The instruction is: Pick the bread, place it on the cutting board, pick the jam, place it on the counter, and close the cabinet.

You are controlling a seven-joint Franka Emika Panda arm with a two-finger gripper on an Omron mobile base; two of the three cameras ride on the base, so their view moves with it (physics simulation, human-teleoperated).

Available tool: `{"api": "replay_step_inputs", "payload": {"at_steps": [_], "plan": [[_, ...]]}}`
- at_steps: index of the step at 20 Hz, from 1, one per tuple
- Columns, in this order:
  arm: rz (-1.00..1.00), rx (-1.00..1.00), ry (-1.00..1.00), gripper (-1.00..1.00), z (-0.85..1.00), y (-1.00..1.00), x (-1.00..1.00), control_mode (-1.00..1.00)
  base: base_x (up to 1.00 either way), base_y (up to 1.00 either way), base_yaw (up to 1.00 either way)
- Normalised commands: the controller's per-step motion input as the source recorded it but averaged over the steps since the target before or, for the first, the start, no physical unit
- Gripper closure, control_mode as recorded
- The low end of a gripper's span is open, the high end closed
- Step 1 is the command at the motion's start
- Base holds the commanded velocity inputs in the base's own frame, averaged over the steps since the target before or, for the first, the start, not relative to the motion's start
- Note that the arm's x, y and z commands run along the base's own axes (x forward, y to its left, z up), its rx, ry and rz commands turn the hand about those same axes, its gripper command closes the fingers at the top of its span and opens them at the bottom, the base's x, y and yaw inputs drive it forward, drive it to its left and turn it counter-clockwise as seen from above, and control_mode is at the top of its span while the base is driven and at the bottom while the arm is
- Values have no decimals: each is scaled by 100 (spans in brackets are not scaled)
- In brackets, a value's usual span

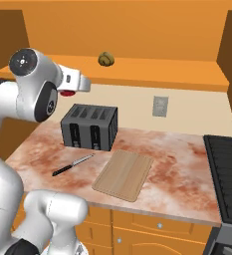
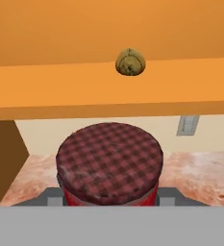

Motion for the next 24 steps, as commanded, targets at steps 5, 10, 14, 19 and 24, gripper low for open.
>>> {"api": "replay_step_inputs", "payload": {"at_steps": [5,10,14,19,24], "plan": [[0,0,0,100,-19,8,-36,-100,0,0,0],[0,0,1,100,-26,12,-21,-100,0,0,0],[0,0,0,100,-32,16,-9,-100,0,0,0],[0,0,0,100,-36,23,-2,-100,0,0,0],[2,0,0,100,-32,26,-2,-100,0,0,0]]}}
